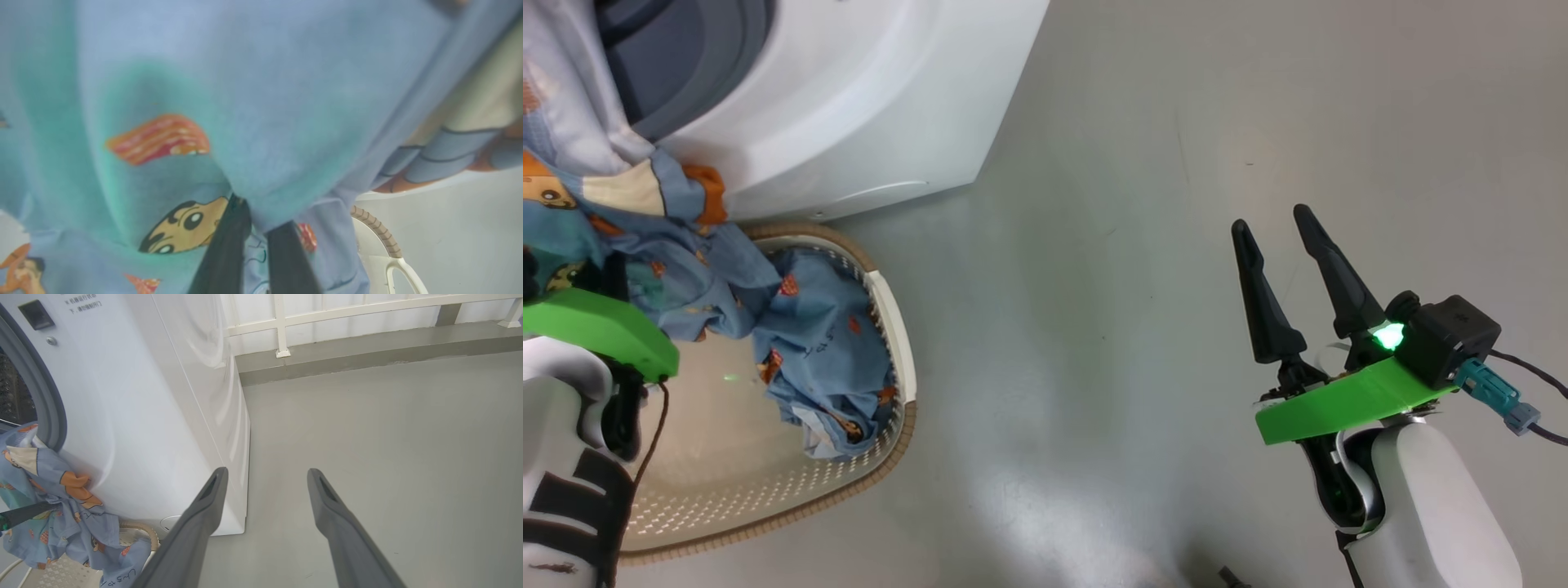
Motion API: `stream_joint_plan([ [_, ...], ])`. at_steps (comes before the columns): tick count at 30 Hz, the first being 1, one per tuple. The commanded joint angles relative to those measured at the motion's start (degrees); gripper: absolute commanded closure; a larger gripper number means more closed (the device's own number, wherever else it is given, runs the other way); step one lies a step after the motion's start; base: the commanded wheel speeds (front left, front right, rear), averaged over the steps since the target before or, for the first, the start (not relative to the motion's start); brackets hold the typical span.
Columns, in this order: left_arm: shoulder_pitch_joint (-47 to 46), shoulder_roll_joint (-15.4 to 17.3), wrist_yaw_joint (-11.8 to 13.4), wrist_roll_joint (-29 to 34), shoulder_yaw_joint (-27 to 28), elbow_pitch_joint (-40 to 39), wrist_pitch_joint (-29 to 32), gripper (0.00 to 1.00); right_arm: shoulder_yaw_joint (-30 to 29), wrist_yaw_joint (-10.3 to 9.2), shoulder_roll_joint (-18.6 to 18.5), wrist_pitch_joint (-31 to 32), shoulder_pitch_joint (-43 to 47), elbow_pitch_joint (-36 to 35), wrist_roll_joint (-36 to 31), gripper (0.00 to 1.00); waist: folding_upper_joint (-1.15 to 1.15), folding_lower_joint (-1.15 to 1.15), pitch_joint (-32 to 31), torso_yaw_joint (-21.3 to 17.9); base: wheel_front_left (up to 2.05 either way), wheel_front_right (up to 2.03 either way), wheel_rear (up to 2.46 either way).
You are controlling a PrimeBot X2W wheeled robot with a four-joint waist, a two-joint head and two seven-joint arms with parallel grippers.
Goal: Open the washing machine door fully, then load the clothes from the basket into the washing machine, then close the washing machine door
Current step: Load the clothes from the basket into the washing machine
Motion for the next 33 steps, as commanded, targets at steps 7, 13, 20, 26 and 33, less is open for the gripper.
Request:
stream_joint_plan([
  [7,2.0,3.3,-0.1,-1.6,0.6,-4.4,-0.8,1.0,1.1,0.09,0.1,-0.7,-0.2,-0.7,0.2,0.0,0.0,0.0,-0.5,1.1,0.0,0.0,0.0],
  [13,5.8,4.3,-0.1,-1.3,2.4,-11.1,-0.8,1.0,1.1,0.09,0.1,-0.7,-0.2,-0.4,-0.1,0.0,0.0,0.0,-1.2,2.1,0.0,0.0,0.0],
  [20,12.4,4.2,-0.1,0.2,9.7,-23.3,-0.8,1.0,0.9,0.09,0.1,-0.7,0.3,0.0,-0.3,0.0,0.0,0.0,-2.3,3.2,0.0,0.0,0.0],
  [26,16.8,1.9,-0.1,1.8,16.7,-35.8,-0.8,1.0,1.0,0.09,0.1,-0.7,0.9,0.5,-0.3,0.0,0.0,0.0,-3.5,4.1,0.0,0.0,0.0],
  [33,14.0,1.7,0.0,3.1,18.8,-41.1,-0.5,1.0,1.4,0.09,0.1,-0.7,0.8,0.6,-0.3,0.0,0.0,0.0,-3.7,4.1,0.0,0.0,0.0],
])
